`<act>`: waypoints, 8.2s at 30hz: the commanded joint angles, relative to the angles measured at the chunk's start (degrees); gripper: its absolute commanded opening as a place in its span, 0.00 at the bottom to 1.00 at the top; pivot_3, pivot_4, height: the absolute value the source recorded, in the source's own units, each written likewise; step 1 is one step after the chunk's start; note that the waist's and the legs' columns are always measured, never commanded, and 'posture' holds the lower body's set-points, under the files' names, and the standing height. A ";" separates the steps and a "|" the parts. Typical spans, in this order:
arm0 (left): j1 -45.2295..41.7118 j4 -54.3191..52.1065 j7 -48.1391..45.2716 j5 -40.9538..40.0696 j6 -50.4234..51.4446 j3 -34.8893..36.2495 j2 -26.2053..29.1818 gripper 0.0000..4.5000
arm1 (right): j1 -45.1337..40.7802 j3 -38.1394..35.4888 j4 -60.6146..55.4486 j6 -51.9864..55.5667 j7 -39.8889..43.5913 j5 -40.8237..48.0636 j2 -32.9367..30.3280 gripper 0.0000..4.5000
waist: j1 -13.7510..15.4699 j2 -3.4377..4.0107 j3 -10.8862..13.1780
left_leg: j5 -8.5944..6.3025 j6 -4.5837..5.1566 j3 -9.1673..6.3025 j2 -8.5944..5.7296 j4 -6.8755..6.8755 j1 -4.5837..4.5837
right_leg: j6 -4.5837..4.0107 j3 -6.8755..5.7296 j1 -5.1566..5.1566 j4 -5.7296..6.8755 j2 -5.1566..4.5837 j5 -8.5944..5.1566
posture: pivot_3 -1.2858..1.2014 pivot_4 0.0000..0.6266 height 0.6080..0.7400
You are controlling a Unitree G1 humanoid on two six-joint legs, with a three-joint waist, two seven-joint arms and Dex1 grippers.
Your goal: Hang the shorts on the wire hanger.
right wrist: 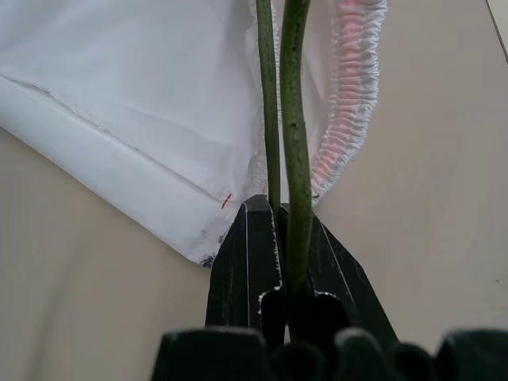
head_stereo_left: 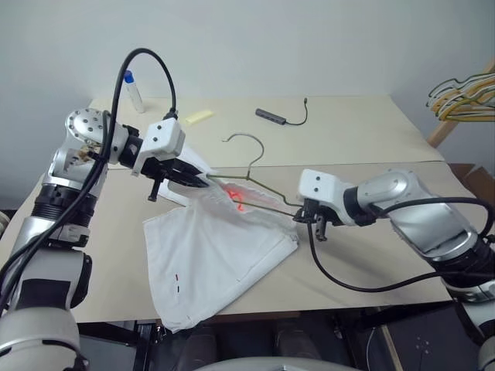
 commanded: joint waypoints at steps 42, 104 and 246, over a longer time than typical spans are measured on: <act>2.57 0.24 6.02 2.89 -1.95 8.58 1.86 0.00 | 15.40 -14.58 12.23 -2.98 -15.78 5.07 19.33 0.04 | -1.16 -0.02 -0.02 | -0.01 0.02 -0.15 -0.02 0.09 0.03 | 0.00 -0.03 0.06 0.22 0.01 0.00 | 0.51 0.00 1.00; 4.99 -1.77 7.41 2.50 -4.28 8.80 -0.07 0.00 | -3.21 -6.35 3.45 -22.90 0.10 -7.23 2.11 0.15 | -1.21 0.00 0.00 | -0.02 0.03 -0.11 -0.01 0.13 -0.05 | 0.00 -0.03 -0.07 0.27 -0.01 0.00 | 0.50 0.00 1.00; 23.54 -30.53 30.28 -28.11 16.00 29.16 -10.39 1.00 | -24.71 -36.82 63.11 -24.37 -87.28 -20.88 -2.52 1.00 | -9.03 1.69 -0.35 | -0.01 0.04 0.20 -0.11 -0.39 0.69 | 0.05 0.62 0.51 -0.12 -0.02 -0.02 | 0.47 0.00 1.00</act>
